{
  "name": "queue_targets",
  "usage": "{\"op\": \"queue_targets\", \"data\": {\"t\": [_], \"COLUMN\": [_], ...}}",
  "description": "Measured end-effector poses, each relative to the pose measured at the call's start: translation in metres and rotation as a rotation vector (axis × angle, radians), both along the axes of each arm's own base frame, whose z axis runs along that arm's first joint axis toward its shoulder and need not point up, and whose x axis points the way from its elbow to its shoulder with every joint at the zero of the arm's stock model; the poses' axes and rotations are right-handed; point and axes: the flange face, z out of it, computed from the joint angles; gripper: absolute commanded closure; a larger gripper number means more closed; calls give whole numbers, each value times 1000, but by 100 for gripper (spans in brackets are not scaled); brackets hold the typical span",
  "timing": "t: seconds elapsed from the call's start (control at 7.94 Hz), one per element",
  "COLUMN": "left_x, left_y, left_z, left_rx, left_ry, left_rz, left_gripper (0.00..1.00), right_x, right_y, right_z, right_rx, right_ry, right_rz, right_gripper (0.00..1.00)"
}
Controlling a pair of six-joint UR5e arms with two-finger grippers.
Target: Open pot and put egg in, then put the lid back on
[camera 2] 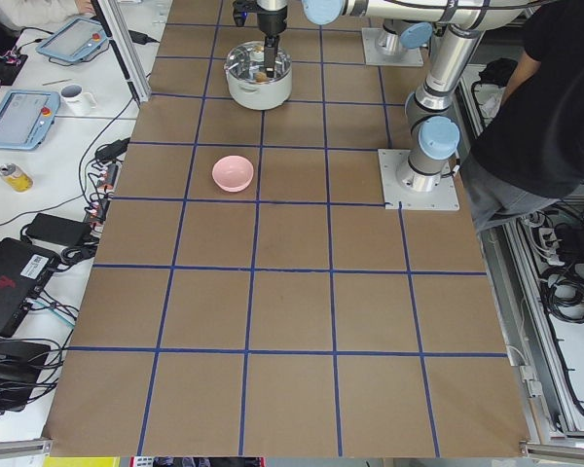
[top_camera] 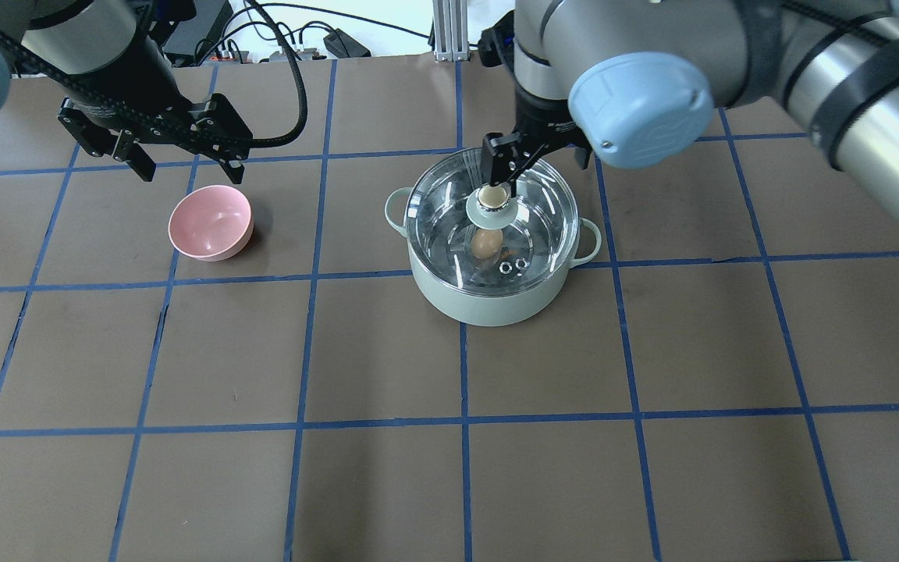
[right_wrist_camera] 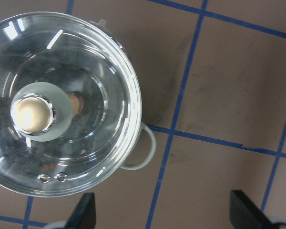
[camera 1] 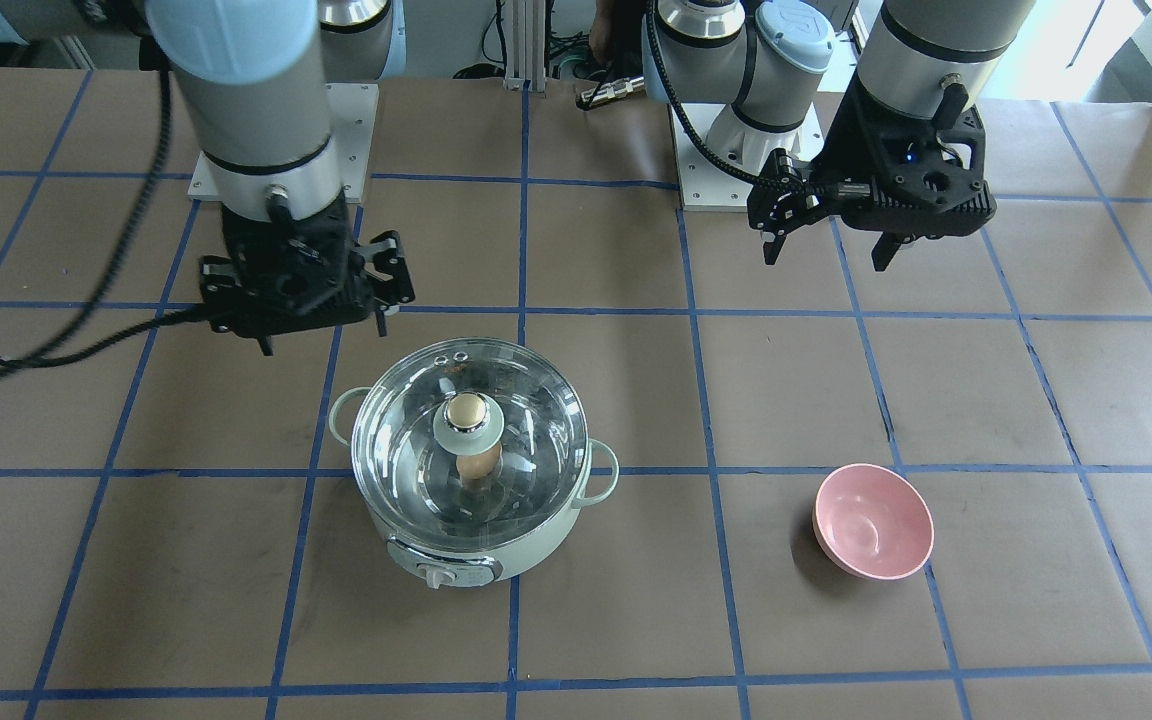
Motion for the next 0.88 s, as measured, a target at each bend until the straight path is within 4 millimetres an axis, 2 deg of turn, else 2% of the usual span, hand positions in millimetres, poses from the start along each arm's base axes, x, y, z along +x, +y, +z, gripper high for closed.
{"op": "queue_targets", "data": {"t": [0.13,0.38,0.63,0.88], "left_x": [0,0,0,0], "left_y": [0,-1,-1,-2], "left_z": [0,1,2,2], "left_rx": [0,-9,-15,-16], "left_ry": [0,0,0,1], "left_rz": [1,2,3,1], "left_gripper": [0,0,0,0], "right_x": [-34,-78,-97,-95], "right_y": [4,15,29,38], "right_z": [21,53,67,73], "right_rx": [-16,-57,-44,-12], "right_ry": [3,-6,-25,-103], "right_rz": [-65,-194,-256,-262], "right_gripper": [0,0,0,0]}}
